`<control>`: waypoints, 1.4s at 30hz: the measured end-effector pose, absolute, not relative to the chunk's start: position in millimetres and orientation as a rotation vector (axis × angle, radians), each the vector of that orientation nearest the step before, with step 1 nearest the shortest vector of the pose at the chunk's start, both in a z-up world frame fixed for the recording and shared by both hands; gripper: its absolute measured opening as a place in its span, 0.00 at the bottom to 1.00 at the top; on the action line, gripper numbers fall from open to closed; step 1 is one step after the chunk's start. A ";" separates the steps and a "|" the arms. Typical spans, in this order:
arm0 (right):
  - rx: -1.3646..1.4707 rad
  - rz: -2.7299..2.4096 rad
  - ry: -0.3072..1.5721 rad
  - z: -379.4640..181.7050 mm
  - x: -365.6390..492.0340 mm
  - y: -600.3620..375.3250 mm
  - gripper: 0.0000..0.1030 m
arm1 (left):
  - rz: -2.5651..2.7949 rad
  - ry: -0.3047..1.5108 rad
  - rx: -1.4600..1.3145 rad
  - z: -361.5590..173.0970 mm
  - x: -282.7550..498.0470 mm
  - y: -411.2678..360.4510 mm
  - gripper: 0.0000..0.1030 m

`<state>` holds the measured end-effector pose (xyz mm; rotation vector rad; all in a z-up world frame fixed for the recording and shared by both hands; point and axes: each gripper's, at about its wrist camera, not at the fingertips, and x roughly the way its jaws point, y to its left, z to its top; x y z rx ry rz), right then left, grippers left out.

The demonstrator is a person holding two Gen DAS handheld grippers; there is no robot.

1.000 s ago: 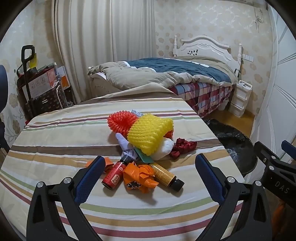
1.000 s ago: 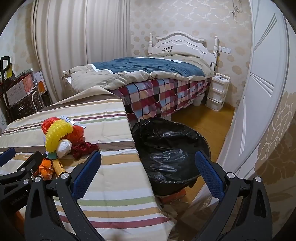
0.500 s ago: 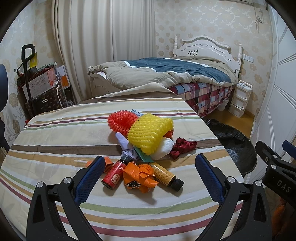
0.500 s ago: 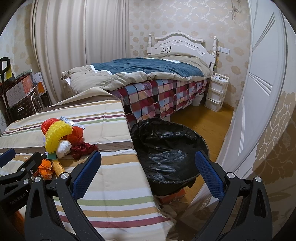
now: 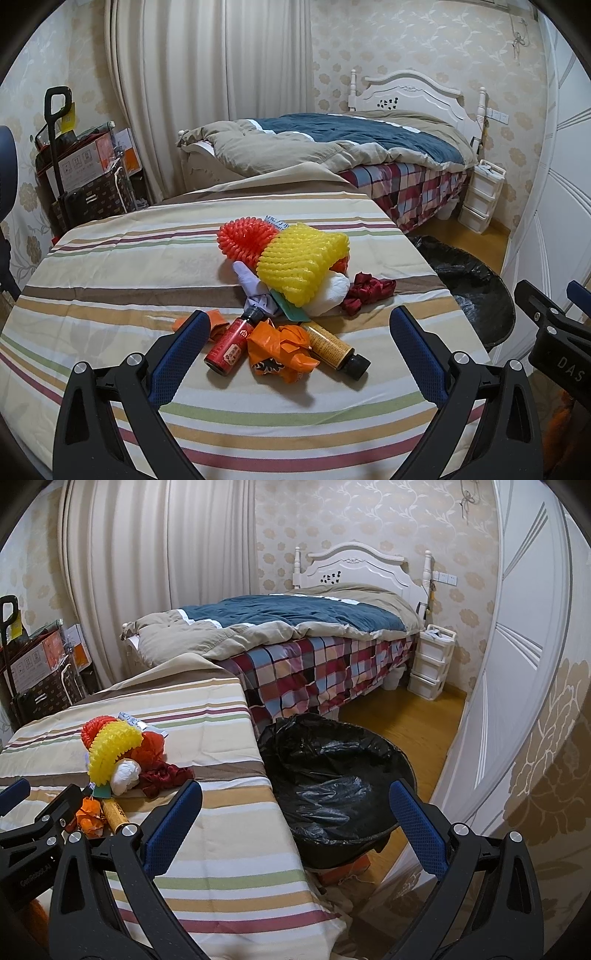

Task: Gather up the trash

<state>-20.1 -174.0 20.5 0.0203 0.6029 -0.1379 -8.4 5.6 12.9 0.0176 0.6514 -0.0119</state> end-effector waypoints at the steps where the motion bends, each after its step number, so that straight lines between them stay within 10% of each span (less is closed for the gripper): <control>1: 0.021 -0.137 0.604 20.5 -20.2 -174.8 0.96 | -0.012 0.651 0.018 12.6 -8.0 5.6 0.95; 42: 0.028 -0.137 0.609 18.6 -19.5 -175.4 0.96 | -0.009 0.654 0.017 10.0 -8.2 7.2 0.95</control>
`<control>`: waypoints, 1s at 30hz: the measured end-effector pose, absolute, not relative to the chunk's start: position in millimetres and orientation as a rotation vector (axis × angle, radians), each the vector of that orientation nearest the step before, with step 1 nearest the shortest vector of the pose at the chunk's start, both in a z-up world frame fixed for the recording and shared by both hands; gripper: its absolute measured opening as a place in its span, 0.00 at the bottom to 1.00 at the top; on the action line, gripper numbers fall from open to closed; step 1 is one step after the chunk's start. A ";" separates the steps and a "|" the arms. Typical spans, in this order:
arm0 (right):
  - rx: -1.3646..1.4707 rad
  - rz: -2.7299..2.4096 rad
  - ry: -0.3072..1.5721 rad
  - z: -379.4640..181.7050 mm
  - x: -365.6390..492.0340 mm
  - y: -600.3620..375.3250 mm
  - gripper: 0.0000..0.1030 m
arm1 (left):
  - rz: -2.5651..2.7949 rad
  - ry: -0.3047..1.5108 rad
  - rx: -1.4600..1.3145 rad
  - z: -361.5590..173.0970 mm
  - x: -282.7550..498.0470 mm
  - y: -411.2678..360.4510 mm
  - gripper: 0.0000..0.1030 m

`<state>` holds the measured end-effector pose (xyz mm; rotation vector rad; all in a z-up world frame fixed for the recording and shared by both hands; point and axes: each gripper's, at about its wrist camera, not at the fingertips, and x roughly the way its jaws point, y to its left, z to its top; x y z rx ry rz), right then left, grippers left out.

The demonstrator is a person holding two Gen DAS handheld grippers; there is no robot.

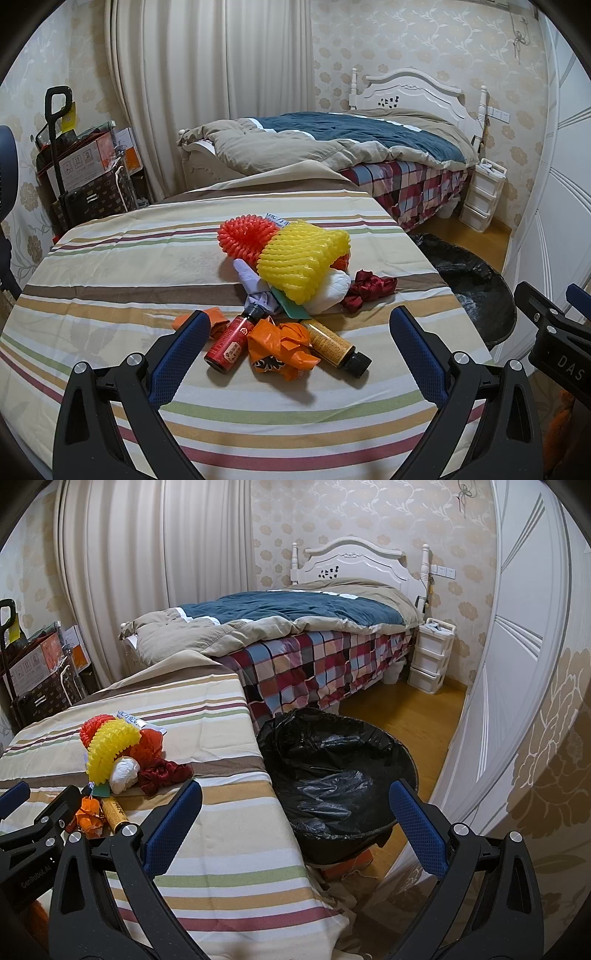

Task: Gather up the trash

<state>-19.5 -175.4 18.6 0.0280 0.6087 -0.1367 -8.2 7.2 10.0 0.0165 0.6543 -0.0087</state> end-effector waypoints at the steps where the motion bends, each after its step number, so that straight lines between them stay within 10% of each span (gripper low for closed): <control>1: 0.029 -0.136 0.609 18.6 -19.5 -175.5 0.96 | -0.009 0.655 0.017 9.9 -8.0 7.1 0.95; 30: 0.005 -0.074 0.677 -3.7 -19.2 -147.9 0.96 | 0.081 0.768 -0.002 -24.3 -7.3 71.1 0.87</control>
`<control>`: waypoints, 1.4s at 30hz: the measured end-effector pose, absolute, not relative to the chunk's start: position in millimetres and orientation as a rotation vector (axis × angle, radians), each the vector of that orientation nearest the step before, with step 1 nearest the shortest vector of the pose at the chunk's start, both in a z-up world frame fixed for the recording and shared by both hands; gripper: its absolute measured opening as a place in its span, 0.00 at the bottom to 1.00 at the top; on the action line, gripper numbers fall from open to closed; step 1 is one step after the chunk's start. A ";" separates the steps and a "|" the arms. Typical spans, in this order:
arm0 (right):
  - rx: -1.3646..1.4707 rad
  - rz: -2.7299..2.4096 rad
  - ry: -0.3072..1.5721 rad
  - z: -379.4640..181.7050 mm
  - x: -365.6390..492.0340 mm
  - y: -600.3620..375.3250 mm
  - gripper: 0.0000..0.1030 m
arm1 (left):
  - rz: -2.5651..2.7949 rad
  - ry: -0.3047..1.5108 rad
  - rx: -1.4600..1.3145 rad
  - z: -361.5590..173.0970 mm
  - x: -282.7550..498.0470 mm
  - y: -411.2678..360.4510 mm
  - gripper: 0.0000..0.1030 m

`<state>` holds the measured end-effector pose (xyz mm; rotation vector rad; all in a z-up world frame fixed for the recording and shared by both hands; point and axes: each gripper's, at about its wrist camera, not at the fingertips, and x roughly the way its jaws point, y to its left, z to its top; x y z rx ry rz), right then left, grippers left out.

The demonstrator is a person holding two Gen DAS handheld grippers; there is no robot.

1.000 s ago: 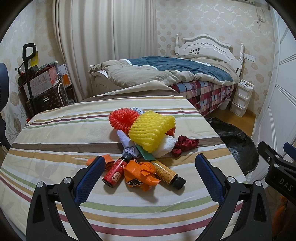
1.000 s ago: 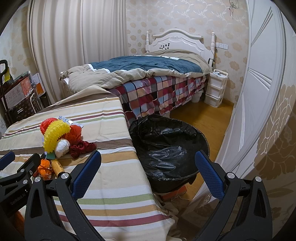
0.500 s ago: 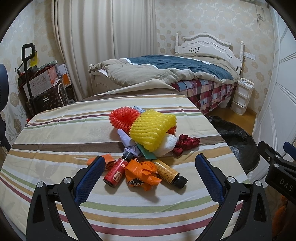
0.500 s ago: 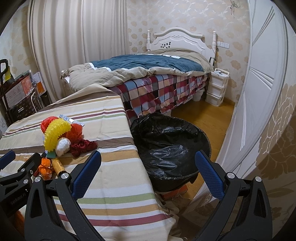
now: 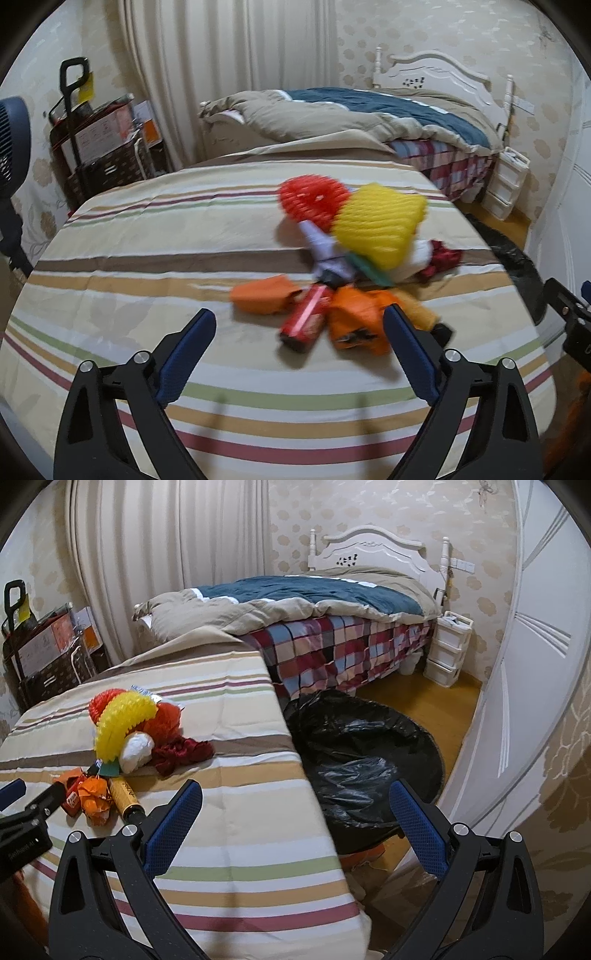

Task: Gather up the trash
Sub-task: 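Move the left gripper to the orange plastic scrap and close on it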

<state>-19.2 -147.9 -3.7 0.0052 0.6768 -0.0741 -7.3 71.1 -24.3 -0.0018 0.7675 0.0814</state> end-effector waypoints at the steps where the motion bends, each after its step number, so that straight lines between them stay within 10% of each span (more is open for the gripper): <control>1: 0.005 -0.071 0.681 -5.2 -19.3 -145.8 0.95 | 0.091 0.775 -0.005 -26.2 -7.7 76.0 0.84; 6: 0.012 -0.047 0.716 -13.7 -13.1 -142.4 0.80 | 0.112 0.812 -0.032 -32.4 -5.7 89.8 0.81; 42: -0.037 0.034 0.774 -24.5 -0.9 -109.9 0.79 | 0.074 0.912 -0.091 -51.6 38.5 122.3 0.80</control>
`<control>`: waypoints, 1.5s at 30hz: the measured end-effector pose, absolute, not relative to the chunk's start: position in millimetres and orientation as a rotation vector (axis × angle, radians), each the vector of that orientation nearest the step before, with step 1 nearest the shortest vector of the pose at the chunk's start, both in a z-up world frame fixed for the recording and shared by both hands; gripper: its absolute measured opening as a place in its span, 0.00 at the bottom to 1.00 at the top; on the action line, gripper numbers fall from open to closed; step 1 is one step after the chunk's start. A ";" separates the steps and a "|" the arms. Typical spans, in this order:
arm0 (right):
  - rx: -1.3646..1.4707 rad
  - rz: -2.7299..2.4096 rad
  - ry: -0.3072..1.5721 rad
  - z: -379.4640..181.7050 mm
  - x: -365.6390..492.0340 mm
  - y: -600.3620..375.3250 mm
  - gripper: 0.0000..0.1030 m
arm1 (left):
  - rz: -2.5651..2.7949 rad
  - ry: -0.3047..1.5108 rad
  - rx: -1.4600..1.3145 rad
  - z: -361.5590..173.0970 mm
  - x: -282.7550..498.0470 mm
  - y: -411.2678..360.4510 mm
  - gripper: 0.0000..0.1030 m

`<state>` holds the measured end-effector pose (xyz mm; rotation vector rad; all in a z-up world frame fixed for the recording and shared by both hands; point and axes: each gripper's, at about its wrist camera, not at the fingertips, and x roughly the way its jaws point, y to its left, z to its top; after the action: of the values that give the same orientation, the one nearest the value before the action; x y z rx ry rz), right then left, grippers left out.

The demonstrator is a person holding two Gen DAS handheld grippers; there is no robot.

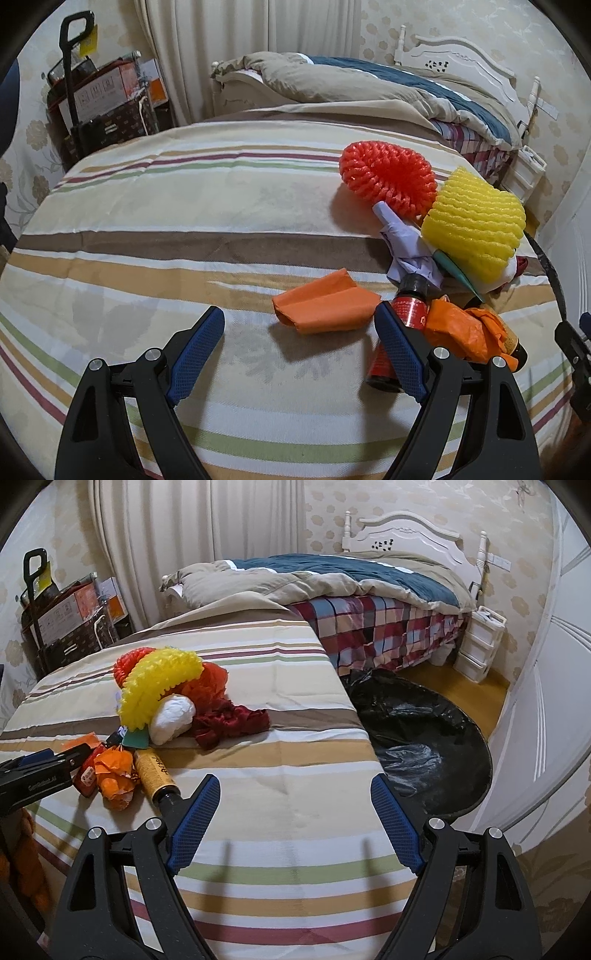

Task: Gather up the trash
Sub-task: 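Move the left gripper to the orange plastic scrap and close on it, then grasp the crumpled orange plastic with the right gripper while the left gripper holds the orange scrap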

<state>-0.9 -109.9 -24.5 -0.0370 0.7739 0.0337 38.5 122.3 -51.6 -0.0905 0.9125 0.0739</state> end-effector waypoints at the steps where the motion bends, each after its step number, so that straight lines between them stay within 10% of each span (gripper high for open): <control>1: -0.039 0.035 0.774 -24.2 -1.1 -108.7 0.79 | 0.066 0.914 -0.094 -51.9 38.5 122.7 0.76; 16: -0.057 0.059 0.771 -22.4 -2.2 -93.2 0.79 | 0.017 0.908 -0.064 -52.7 36.8 127.5 0.27; 33: -0.100 0.237 0.768 -14.7 -12.7 -34.9 0.73 | 0.050 0.890 -0.131 -48.6 -0.1 165.4 0.23; 45: -0.160 0.341 0.819 -30.9 -5.8 11.0 0.36 | 0.099 0.857 -0.147 -47.0 -10.5 185.3 0.23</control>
<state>-5.8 11.0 -30.9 -0.1602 0.8186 0.3407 -10.5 185.3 -47.0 -0.1474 0.8573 0.0988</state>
